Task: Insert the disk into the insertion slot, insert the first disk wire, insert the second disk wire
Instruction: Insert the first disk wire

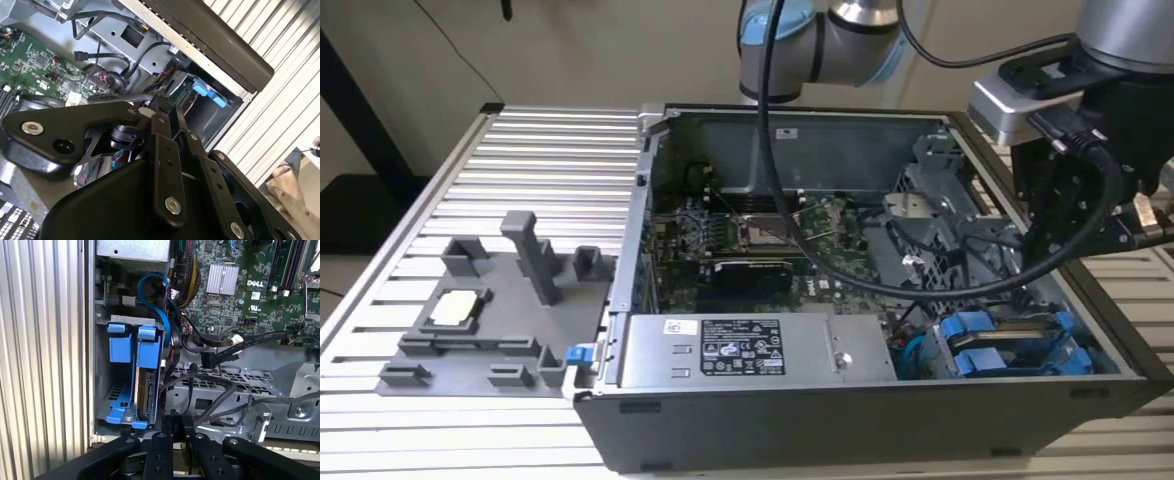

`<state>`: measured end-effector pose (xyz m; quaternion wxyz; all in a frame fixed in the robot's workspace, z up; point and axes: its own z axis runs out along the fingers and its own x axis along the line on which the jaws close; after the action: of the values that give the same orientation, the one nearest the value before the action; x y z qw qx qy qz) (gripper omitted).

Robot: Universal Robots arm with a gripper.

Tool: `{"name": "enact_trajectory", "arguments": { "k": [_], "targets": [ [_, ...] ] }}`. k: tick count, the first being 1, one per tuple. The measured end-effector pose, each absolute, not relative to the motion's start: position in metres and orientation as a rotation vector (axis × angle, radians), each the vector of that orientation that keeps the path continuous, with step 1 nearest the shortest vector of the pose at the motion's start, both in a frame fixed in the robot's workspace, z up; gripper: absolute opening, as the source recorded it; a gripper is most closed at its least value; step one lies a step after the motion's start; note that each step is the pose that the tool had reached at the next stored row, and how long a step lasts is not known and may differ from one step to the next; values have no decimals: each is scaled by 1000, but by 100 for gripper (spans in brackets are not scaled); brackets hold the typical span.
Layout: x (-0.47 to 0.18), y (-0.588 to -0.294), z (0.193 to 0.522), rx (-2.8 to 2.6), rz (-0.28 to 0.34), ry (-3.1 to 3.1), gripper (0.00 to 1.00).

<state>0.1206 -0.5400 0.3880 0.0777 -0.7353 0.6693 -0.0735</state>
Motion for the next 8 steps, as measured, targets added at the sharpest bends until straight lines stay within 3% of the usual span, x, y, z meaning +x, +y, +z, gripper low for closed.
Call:
{"name": "enact_trajectory", "arguments": {
  "k": [8],
  "targets": [
    [141,-543,387,-2250,-129,2049,19]
  ]
}}
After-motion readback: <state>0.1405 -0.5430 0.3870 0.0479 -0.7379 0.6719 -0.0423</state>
